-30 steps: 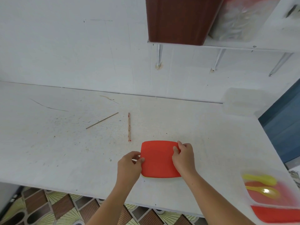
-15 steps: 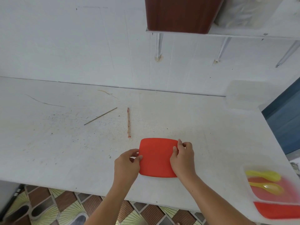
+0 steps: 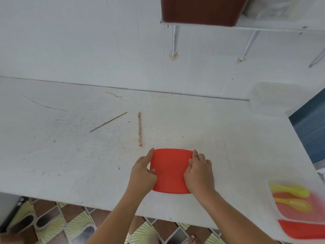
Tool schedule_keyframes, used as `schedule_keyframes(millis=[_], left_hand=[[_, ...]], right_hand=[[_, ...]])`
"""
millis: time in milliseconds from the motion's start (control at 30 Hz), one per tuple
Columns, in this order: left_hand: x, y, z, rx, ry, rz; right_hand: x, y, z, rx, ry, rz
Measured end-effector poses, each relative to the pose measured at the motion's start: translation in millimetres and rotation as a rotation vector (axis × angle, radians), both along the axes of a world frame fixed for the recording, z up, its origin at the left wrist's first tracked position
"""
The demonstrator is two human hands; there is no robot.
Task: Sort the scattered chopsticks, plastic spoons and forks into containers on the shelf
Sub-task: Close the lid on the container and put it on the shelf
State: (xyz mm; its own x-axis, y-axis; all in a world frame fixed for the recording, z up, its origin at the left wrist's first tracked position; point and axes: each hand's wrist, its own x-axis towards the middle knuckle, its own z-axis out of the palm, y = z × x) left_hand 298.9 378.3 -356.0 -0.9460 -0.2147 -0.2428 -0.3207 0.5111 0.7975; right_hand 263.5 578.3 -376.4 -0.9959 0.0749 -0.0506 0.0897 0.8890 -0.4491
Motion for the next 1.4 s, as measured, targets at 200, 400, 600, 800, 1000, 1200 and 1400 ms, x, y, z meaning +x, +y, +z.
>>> schedule_keyframes(millis=[200, 400, 600, 800, 1000, 1200, 1400], left_hand=[[-27.1, -11.9, 13.1, -0.297, -0.212, -0.35], [-12.6, -9.2, 14.6, -0.177, -0.207, -0.353], [9.8, 14.8, -4.5, -0.112, 0.018, -0.213], [2.2, 15.9, -22.7, -0.163, 0.032, -0.168], [-7.0, 20.0, 27.4, 0.076, -0.022, -0.064], [-2.2, 62.1, 153.3, 0.442, 0.12, -0.189], [-36.5, 167.8, 278.3, 0.575, 0.347, -0.509]], right_hand=[[-4.9, -6.2, 4.4, 0.146, -0.036, 0.011], [0.9, -0.2, 5.8, 0.026, 0.001, 0.014], [10.1, 15.8, 0.5, -0.217, -0.114, 0.119], [3.3, 14.1, -2.1, -0.264, -0.145, 0.129], [10.3, 35.4, 41.5, -0.745, -0.218, -0.175], [45.3, 126.8, 176.1, -1.331, -0.078, 0.123], [-6.6, 245.3, 310.7, -1.243, 0.14, 0.12]])
